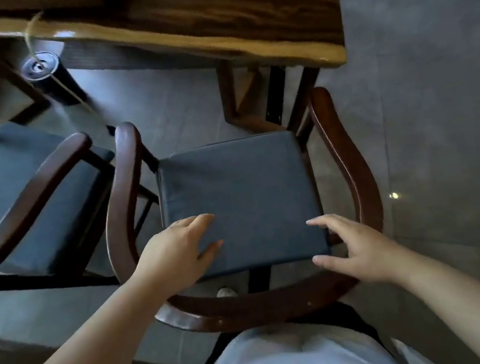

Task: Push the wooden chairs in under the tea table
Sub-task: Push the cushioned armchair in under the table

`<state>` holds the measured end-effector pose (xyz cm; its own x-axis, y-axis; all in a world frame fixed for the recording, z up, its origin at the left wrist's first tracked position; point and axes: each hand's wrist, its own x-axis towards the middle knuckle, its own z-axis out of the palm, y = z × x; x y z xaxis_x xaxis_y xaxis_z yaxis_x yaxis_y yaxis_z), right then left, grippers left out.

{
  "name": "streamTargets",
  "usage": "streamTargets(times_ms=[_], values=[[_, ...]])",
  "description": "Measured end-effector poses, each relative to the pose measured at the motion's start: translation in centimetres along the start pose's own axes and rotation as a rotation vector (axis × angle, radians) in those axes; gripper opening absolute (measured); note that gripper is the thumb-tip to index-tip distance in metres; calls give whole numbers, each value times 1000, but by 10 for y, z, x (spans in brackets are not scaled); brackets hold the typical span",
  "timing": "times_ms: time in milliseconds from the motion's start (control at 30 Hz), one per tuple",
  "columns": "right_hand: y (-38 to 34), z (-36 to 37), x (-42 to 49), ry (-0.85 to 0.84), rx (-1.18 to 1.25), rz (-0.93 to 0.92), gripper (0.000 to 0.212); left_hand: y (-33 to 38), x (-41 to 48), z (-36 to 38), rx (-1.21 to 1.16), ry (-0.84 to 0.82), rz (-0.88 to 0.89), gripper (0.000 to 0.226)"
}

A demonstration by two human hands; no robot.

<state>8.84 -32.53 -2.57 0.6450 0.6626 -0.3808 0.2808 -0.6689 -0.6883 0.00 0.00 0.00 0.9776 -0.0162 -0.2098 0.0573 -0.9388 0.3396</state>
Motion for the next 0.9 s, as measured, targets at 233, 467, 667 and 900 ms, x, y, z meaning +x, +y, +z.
streamTargets(times_ms=[233, 467, 667, 900], values=[[13, 26, -21, -189, -129, -48, 91, 12, -46, 30, -16, -25, -7, 51], [30, 37, -17, -102, -371, -252, 47, 30, -85, 59, 36, -91, 81, 78], [38, 40, -19, 32, -390, -351, 32, 14, -74, 68, 202, -174, 270, 31], [9, 49, -3, 102, -440, -335, 27, -20, -64, 49, 257, -139, 308, 22]])
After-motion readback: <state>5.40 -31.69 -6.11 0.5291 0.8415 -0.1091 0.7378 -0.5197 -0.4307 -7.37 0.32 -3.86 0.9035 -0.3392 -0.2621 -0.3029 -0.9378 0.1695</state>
